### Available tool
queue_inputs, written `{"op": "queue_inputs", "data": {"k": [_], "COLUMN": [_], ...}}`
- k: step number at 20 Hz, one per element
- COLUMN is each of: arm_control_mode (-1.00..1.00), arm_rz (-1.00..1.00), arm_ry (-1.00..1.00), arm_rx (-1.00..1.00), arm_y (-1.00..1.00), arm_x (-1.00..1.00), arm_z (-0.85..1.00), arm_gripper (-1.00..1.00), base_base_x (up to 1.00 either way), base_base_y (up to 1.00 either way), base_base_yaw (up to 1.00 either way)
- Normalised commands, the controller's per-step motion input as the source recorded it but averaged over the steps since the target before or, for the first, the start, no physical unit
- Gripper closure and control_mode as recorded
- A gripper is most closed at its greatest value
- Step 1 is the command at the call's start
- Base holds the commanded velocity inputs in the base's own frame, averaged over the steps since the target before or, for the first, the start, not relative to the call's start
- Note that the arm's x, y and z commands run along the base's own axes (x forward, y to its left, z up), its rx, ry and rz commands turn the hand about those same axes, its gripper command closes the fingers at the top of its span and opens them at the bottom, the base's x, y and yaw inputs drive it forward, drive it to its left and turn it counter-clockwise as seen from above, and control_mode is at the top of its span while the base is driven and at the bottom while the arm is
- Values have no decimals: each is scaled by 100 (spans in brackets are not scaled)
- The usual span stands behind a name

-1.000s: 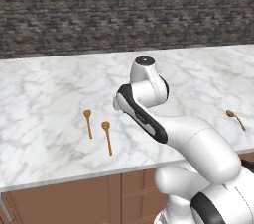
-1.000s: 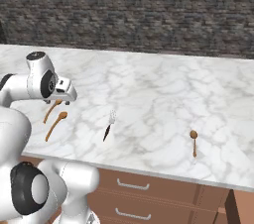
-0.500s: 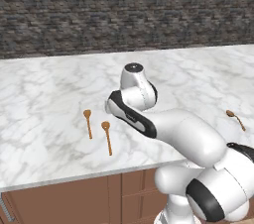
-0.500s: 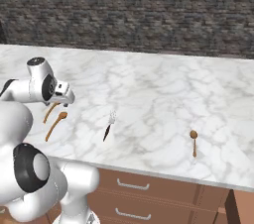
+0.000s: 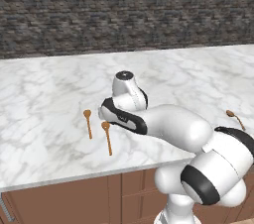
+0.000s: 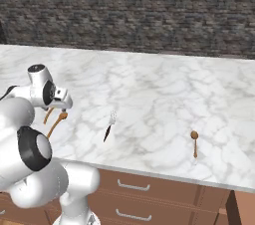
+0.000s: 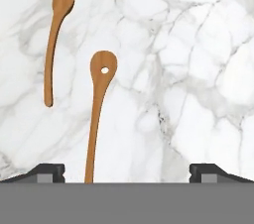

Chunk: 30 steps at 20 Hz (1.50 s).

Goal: Organize the utensils by type. Pick up the wooden spoons from the counter and place them in the open cabinet. Then pick up the metallic utensils from the counter and place them in the open drawer.

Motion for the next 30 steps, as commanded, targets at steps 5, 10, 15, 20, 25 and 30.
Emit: {"op": "queue_inputs", "data": {"k": [5, 10, 15, 20, 25, 30], "arm_control_mode": [-100, -100, -100, -100, -100, -100], "arm_rz": [0, -4, -4, -2, 0, 0], "arm_ry": [0, 6, 0, 0, 0, 0], "arm_rx": [0, 0, 0, 0, 0, 0], "arm_y": [27, 15, 12, 9, 9, 6], "arm_x": [12, 10, 23, 15, 15, 14], "arm_z": [-31, -45, -43, -39, -27, -29], "arm_gripper": [-100, -100, -100, -100, -100, -100], "base_base_x": [0, 0, 0, 0, 0, 0], "base_base_y": [0, 0, 0, 0, 0, 0], "base_base_yaw": [0, 0, 0, 0, 0, 0]}}
